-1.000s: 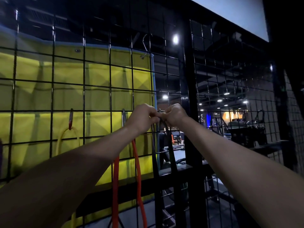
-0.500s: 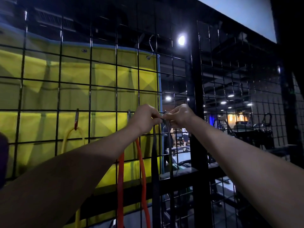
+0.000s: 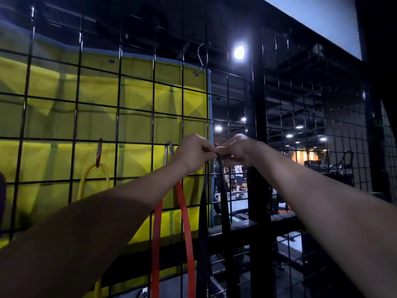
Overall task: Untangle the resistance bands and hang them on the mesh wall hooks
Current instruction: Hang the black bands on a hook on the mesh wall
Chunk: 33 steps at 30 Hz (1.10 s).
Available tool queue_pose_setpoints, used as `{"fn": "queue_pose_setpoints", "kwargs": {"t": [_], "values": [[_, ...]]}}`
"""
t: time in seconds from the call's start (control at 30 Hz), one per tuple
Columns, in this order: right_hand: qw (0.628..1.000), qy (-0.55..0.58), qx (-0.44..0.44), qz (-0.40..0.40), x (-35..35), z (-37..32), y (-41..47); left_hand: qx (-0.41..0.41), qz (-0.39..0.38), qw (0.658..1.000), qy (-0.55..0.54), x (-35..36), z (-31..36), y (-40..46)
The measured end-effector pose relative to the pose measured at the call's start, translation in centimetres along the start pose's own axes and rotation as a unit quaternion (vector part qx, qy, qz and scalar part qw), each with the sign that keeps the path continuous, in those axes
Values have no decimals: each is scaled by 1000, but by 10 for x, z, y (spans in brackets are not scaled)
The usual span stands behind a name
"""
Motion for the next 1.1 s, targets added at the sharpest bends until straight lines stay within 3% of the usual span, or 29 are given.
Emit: {"fn": "queue_pose_setpoints", "kwargs": {"t": [0.17,0.57,0.83,1.1], "values": [[1000,18,-21,13,2,1,-2,-2,2,999,-33,-1,1,1],[994,-85,-56,27,3,5,9,-2,10,997,-78,-9,-1,-3],[994,-82,-72,32,2,5,6,-8,30,996,-88,7,5,0],[988,-123,-81,43,-3,11,10,-9,8,1000,-16,11,10,10]]}}
Point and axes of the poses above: each hand's wrist, its own y-axis towards the middle knuckle, its own x-axis out of the palm, z = x × y, the point moved 2 cm from there along y, towards the middle knuckle, and after that the axes turned 5 degrees about y, right-handed, at the moved point
